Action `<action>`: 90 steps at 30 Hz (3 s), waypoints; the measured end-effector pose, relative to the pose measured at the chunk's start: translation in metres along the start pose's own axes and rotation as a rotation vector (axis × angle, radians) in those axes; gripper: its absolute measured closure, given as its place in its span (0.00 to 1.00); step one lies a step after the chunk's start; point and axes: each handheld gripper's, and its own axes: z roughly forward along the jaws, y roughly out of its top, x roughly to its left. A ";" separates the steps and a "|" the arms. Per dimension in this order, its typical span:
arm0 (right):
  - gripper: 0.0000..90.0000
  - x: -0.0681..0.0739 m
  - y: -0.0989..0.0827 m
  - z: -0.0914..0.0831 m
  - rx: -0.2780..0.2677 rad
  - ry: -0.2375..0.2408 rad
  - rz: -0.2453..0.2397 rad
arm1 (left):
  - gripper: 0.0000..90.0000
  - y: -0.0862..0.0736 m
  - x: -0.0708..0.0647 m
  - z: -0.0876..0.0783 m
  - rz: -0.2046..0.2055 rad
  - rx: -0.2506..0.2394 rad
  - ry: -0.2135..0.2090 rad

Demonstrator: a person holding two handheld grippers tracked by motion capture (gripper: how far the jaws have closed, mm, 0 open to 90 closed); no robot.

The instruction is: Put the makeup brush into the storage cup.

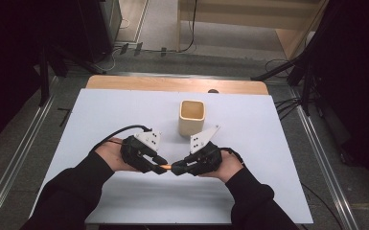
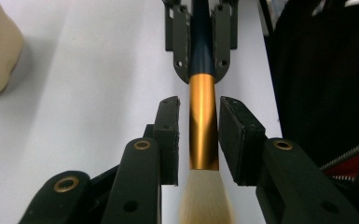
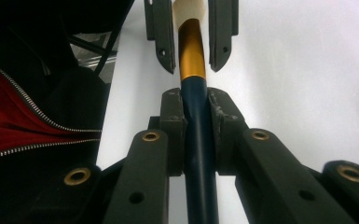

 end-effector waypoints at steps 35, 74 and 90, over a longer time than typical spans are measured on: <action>0.45 -0.001 0.001 0.013 -0.024 -0.101 0.040 | 0.87 0.037 0.009 -0.004 0.061 0.452 -0.010; 0.88 -0.002 -0.001 0.021 -0.042 -0.069 0.062 | 0.39 0.028 0.025 -0.024 -0.038 0.228 -0.010; 0.88 -0.002 -0.010 0.005 -0.090 -0.104 0.082 | 0.31 -0.036 0.015 -0.048 -0.180 -0.161 0.080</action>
